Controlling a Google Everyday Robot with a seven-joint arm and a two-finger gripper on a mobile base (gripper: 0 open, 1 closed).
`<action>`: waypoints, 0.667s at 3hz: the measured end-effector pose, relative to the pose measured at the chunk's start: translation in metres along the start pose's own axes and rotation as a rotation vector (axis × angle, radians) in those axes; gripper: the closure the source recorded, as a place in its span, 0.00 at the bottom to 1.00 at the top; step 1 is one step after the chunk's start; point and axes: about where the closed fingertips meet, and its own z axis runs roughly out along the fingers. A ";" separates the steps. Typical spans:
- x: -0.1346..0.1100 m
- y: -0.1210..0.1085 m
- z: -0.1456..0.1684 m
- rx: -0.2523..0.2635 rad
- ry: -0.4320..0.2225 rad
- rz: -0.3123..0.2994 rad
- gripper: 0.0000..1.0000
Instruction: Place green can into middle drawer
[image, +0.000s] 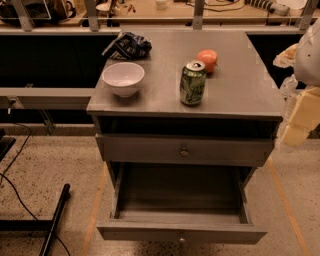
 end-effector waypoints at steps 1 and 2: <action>0.000 0.000 0.000 0.000 0.000 0.000 0.00; -0.017 -0.034 0.023 0.053 -0.100 0.022 0.00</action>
Offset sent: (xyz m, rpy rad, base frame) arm 0.0941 0.0155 -0.0139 0.1748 -0.1655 -0.0178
